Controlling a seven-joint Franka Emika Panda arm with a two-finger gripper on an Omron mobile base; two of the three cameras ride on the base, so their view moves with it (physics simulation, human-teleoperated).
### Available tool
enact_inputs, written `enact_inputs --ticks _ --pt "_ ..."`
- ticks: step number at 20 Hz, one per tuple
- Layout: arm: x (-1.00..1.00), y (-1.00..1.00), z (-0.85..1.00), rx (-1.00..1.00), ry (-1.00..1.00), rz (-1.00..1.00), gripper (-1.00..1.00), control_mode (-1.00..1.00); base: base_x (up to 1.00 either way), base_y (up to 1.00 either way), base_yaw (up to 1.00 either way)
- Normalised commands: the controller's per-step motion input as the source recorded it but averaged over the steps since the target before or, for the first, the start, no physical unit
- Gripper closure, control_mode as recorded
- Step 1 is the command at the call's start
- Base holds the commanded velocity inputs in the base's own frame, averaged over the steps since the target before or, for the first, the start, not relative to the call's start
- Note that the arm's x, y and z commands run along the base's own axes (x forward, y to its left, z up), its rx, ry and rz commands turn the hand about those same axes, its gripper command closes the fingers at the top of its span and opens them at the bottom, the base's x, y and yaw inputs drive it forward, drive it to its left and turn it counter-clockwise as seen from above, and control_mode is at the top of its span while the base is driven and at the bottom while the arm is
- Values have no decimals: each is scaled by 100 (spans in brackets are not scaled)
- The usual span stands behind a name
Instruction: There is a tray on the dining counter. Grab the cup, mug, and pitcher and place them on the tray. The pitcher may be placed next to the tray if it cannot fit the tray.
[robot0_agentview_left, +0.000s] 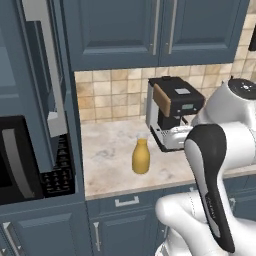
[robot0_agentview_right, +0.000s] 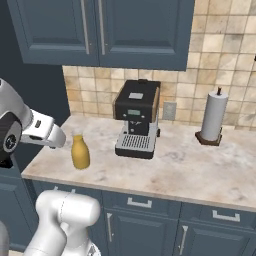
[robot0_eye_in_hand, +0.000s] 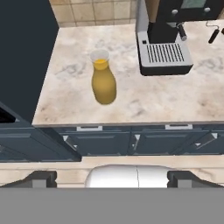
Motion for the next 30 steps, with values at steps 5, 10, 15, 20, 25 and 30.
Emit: enact_inputs --ticks 5,10,15,20,25,30 --pt "27 10 -6 0 9 0 -100 -100 0 0 0" --pt "29 4 -2 0 9 0 -100 -100 0 0 0" --pt "29 12 -11 0 9 0 -100 -100 0 0 0" --pt "17 3 -15 0 4 0 -100 -100 0 0 0" --pt "11 1 -9 0 2 0 -100 -100 0 0 0" --pt "22 4 -5 0 0 0 -100 -100 0 0 0"
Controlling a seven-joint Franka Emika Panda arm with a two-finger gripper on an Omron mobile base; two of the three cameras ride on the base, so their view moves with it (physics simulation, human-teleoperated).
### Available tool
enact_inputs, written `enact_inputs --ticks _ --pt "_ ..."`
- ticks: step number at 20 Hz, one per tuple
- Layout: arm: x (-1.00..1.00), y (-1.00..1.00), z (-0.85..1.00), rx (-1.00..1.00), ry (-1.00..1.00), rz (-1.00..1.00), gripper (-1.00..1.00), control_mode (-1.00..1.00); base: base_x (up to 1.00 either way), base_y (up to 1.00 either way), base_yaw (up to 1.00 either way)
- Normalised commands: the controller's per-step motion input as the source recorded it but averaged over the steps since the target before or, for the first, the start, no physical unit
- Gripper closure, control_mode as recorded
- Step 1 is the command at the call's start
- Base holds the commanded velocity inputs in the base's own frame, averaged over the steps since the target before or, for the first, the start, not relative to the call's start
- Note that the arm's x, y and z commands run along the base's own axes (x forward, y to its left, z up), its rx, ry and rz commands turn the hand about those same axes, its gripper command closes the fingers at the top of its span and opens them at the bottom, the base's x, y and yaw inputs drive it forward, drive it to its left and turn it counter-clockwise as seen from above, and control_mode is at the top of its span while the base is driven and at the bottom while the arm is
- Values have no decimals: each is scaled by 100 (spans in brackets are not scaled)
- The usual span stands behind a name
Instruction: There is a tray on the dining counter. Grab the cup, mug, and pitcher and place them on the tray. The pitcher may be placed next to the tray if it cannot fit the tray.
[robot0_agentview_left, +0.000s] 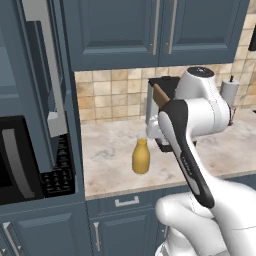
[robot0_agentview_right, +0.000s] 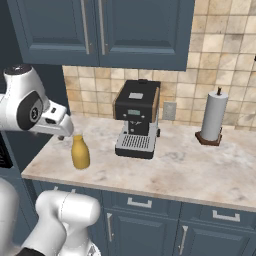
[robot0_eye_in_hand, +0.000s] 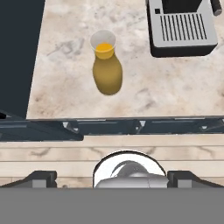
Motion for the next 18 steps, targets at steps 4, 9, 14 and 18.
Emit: enact_inputs --ticks 4,9,14,18 --pt "33 1 0 0 0 0 -100 -100 0 0 0" --pt "30 3 -1 0 0 0 -100 -100 0 0 0" --pt "25 7 -5 0 1 0 -100 -100 0 0 0" --pt "15 2 -9 0 0 0 -100 -100 0 0 0"
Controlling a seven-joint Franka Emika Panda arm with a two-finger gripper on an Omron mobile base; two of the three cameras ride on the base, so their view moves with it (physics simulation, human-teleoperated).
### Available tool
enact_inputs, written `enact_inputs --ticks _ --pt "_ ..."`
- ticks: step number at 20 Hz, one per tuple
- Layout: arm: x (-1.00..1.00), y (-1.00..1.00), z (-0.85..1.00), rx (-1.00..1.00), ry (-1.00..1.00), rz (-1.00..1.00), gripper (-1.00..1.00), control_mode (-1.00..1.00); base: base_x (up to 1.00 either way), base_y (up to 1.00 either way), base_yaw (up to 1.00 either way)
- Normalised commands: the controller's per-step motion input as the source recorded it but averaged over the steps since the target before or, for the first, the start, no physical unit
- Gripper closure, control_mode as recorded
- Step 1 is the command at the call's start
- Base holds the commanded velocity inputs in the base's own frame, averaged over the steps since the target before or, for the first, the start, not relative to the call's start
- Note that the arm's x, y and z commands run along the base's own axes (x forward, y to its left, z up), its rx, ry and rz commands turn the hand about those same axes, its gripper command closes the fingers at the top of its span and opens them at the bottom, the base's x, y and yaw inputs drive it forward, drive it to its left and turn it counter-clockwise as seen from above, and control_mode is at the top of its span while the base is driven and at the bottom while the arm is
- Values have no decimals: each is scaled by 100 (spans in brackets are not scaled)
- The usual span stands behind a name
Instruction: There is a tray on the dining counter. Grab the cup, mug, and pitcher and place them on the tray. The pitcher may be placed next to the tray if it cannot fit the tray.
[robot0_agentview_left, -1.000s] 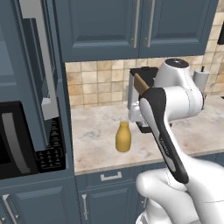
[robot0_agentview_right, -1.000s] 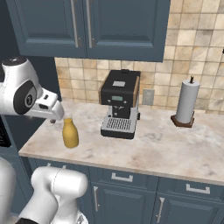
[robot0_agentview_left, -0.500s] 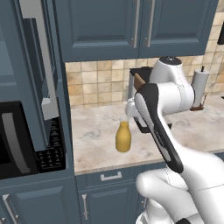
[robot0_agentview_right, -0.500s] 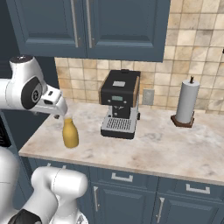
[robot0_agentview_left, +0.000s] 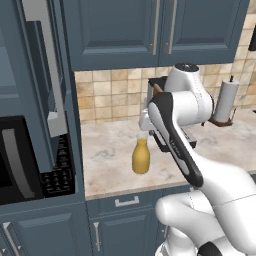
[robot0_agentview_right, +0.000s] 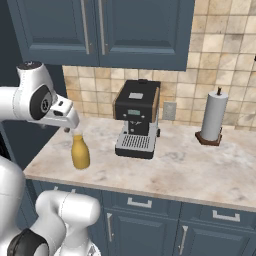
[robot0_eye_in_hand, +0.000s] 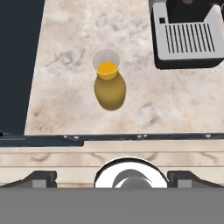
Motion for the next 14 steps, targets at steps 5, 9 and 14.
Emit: enact_inputs --ticks 5,9,14 --pt "18 2 -13 0 0 0 -100 -100 0 0 0" --pt "18 0 -14 0 0 0 -100 -100 0 0 0" --pt "15 0 -14 0 0 0 -100 -100 0 0 0"
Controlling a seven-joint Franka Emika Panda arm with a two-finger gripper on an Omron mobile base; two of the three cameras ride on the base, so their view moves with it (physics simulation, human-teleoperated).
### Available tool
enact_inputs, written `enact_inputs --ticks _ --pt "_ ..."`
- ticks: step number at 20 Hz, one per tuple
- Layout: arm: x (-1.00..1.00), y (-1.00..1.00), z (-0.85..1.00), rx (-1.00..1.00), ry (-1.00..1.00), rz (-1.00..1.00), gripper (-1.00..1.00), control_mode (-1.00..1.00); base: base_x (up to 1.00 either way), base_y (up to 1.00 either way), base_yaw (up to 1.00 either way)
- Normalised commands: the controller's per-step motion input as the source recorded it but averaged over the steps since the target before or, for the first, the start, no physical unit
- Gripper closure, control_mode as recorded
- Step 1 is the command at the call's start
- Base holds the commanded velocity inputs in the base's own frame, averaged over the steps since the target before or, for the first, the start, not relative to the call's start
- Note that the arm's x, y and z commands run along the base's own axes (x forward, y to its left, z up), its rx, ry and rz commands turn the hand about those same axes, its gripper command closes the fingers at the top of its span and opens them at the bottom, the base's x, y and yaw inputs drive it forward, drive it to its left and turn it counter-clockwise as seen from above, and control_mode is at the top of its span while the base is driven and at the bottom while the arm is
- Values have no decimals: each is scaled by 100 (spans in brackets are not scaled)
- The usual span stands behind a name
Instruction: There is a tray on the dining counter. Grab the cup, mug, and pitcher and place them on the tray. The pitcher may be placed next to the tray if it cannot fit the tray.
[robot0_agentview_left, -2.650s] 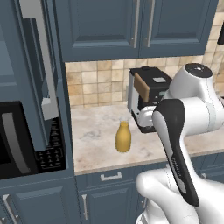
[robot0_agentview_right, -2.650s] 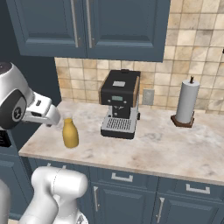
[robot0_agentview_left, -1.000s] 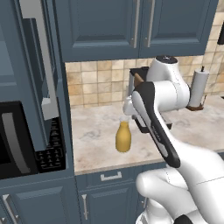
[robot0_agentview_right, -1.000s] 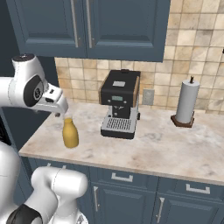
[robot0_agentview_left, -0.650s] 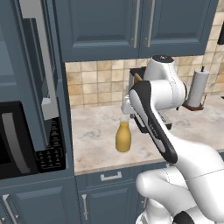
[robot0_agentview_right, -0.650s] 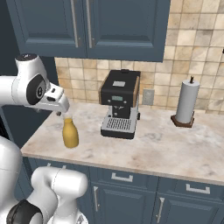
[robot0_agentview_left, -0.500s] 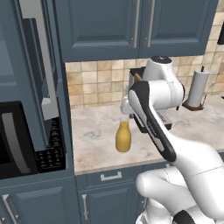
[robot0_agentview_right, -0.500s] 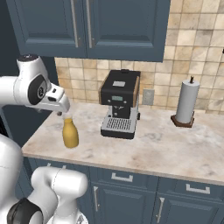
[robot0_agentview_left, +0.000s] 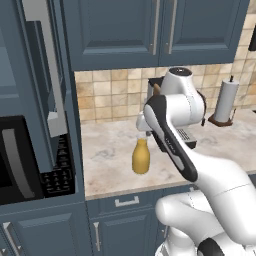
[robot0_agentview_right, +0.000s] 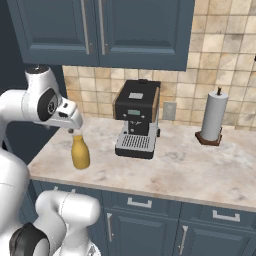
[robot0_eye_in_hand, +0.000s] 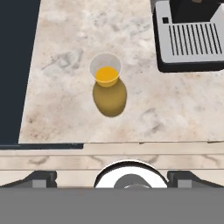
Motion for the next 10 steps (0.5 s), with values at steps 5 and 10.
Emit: enact_inputs --ticks 5,10 --pt "13 0 -16 0 0 0 -100 -100 0 0 0" --pt "18 0 -13 0 0 0 -100 -100 0 0 0"
